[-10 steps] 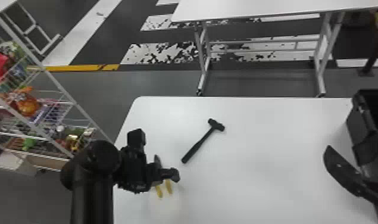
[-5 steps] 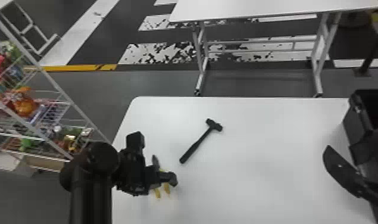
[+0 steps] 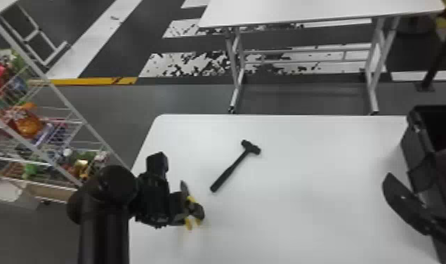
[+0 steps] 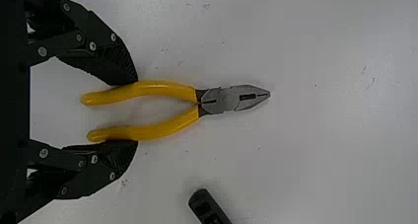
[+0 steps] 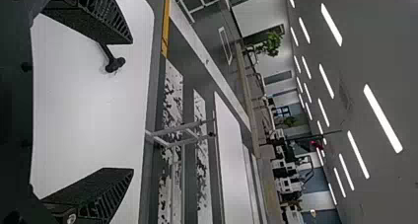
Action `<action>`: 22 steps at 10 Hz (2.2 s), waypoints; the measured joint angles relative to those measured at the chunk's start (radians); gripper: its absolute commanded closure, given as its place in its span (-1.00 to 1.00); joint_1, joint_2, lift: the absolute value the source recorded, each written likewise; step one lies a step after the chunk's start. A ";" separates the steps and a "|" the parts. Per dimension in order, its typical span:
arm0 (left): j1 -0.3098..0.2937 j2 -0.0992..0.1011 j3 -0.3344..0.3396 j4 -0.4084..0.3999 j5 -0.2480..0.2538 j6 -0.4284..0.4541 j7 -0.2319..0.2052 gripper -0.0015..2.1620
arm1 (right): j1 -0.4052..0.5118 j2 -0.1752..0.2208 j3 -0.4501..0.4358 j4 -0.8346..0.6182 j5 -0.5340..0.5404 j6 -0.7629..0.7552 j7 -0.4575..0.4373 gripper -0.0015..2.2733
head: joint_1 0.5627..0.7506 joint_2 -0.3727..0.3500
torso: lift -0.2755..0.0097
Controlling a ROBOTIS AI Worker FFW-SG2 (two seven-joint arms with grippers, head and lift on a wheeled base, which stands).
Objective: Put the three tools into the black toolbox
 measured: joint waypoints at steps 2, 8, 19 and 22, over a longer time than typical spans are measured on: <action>0.022 0.000 0.009 -0.038 0.035 0.000 0.024 0.49 | -0.001 0.001 0.003 -0.003 0.000 0.001 0.001 -0.93 | 0.41 0.73 | 0.57; 0.119 -0.012 0.016 -0.296 0.148 0.000 0.118 0.49 | -0.024 0.006 0.031 0.002 0.012 0.021 -0.001 -0.93 | 0.41 0.79 | 0.57; 0.301 -0.004 -0.496 -0.655 -0.355 0.000 -0.316 0.49 | -0.188 0.038 0.096 0.058 -0.052 0.398 -0.012 -0.91 | 0.41 0.28 | 0.57; 0.301 -0.005 -0.558 -0.661 -0.380 0.000 -0.298 0.49 | -0.302 0.061 0.153 0.150 -0.074 0.515 -0.012 -0.91 | 0.41 0.37 | 0.57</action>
